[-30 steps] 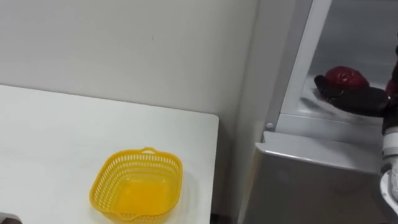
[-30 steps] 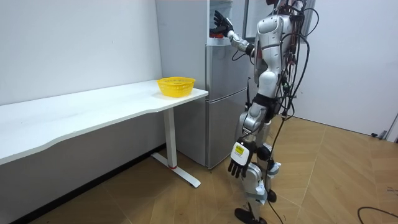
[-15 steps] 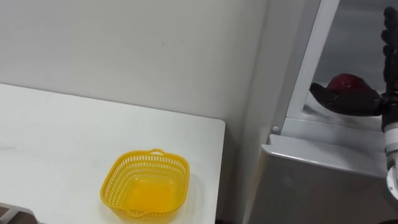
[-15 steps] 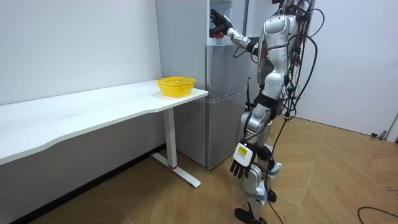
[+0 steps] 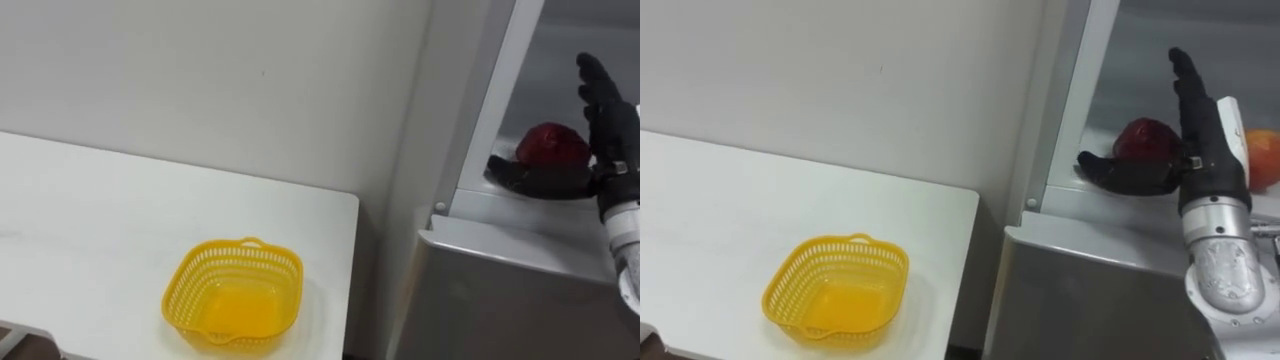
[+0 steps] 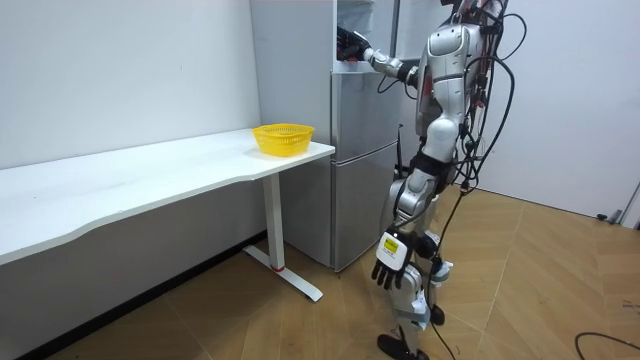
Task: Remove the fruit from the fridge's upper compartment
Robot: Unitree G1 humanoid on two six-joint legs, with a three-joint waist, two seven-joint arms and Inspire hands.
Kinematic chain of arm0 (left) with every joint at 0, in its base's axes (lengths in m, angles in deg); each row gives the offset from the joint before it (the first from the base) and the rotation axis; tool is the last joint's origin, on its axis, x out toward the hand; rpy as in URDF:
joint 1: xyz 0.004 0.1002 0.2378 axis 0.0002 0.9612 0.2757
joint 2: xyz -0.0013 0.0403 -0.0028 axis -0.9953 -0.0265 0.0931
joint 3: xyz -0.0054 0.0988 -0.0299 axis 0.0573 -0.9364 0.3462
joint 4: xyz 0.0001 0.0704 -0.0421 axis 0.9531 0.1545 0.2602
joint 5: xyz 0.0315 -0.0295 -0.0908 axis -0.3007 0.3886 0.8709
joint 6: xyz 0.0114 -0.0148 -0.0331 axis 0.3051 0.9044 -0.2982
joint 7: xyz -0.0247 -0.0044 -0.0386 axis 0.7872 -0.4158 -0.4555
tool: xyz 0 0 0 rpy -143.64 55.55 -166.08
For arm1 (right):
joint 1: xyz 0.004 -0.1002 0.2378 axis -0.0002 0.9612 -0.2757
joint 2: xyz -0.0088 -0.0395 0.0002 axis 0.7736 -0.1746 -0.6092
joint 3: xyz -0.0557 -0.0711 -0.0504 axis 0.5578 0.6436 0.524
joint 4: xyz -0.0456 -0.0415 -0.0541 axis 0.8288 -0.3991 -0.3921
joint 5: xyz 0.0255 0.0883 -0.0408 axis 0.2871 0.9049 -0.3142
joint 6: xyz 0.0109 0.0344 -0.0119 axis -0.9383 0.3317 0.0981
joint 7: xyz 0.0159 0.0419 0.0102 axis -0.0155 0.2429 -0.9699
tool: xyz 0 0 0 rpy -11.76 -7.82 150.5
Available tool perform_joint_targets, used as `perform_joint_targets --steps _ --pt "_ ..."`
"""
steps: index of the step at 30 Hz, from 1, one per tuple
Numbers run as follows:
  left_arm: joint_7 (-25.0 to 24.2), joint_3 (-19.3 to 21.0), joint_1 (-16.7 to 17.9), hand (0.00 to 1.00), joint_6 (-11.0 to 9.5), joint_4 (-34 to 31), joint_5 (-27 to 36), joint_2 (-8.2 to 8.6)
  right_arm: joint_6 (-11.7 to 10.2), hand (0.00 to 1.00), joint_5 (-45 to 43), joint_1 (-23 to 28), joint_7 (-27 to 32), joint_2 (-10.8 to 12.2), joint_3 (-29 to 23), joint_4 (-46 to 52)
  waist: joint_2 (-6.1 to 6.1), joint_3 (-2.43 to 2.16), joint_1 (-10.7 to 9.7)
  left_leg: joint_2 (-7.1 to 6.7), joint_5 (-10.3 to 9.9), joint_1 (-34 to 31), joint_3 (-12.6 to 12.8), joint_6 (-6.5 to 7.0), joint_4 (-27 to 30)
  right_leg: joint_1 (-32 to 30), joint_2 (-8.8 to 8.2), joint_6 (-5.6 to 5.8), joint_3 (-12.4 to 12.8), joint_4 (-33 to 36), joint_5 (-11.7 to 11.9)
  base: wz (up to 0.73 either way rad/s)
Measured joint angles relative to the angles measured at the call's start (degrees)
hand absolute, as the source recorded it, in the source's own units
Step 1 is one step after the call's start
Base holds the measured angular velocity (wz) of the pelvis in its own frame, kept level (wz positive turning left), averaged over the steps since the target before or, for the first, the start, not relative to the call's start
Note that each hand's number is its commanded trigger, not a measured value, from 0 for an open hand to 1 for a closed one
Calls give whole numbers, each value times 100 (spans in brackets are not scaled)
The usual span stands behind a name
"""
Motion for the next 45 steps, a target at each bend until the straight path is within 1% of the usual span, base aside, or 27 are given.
perform_joint_targets --steps 3,5,7,8,11,12,17,23,24,25,26,28,31,34,37,41,45 --pt "0 0 -26 0 111 -2 -2 0 34 0 124 -148 -141 -6 1 -218 2 0 -9 0 0 -6 -1 0 -3 -1 0 0 -7 -1 0 0" --pt "0 0 -56 0 200 -11 -2 0 45 0 254 -176 -227 -84 0 -332 1 -3 -6 0 0 -4 -10 0 -3 -1 -2 0 -17 -1 0 0" --pt "0 0 -55 0 229 -14 -1 -1 46 0 288 -176 -312 -91 0 -344 2 -12 -18 0 0 -1 -11 0 -2 0 -2 0 -18 -1 0 0" --pt "1 0 -55 0 242 -14 -1 -2 59 0 294 -176 -374 -98 0 -358 4 -22 -19 0 0 2 -13 0 -2 3 -1 0 -18 -1 0 0" --pt "10 0 -56 0 252 -14 -1 -10 110 0 298 -177 -443 -114 0 -439 8 -29 -19 0 0 47 -29 0 -3 50 -3 0 -34 -3 0 2" --pt "14 0 -48 0 263 -14 4 -10 161 0 303 -177 -485 -117 -1 -460 3 -40 -12 0 0 50 -28 0 -3 51 -3 0 -34 -1 0 0" --pt "14 0 -51 0 317 -14 3 -13 269 0 314 -177 -636 -121 0 -469 -18 -55 -9 0 0 49 -27 -1 6 50 -5 0 -34 10 0 0" --pt "1 -2 -21 0 334 -14 12 -13 290 0 316 -177 -784 -132 0 -473 -30 -56 -14 0 1 48 -27 -1 31 61 -6 0 -35 14 0 0" --pt "-1 -2 -22 0 334 -14 12 -13 290 5 316 -177 -798 -134 0 -474 -31 -55 -15 0 1 48 -27 -1 32 61 -6 0 -35 14 0 0" --pt "-2 -2 -20 0 335 -14 10 -12 294 65 315 -177 -810 -144 0 -474 -38 -51 -20 0 1 49 -27 -1 32 61 -7 0 -35 19 0 0" --pt "-2 -2 -20 0 346 -14 7 -12 311 100 315 -177 -843 -166 0 -474 -48 -43 -23 -1 1 54 -28 -1 32 67 -8 0 -35 22 0 0" --pt "-1 -2 -20 0 363 -14 6 -13 376 100 316 -177 -886 -197 -1 -474 -69 -31 -23 -1 1 65 -27 -1 33 77 -8 0 -32 23 0 0" --pt "-1 -3 -20 0 402 -18 6 -10 428 100 314 -177 -1009 -197 0 -478 -95 -32 -34 -1 1 81 -26 -1 36 95 -8 0 -29 23 0 0" --pt "0 -1 -15 0 454 -29 6 -11 529 100 320 -177 -1105 -206 -1 -478 -89 -27 -45 -1 0 87 -24 -1 37 108 -7 0 -26 20 0 0" --pt "3 -1 -27 0 487 -35 12 -11 533 100 329 -178 -1179 -235 -13 -480 -78 -22 -47 0 -2 76 -24 -3 33 122 -6 0 -25 20 -1 0" --pt "6 -1 -27 0 580 -34 12 -11 533 100 336 -178 -1298 -307 -14 -486 -52 -29 -60 0 -3 101 -26 -3 -3 143 -4 0 -29 16 -1 0" --pt "29 -3 -30 0 586 -34 12 -11 530 100 357 -178 -1322 -328 -14 -486 -26 -34 -58 0 -3 104 -25 -3 -2 145 -4 0 -29 16 -1 0"
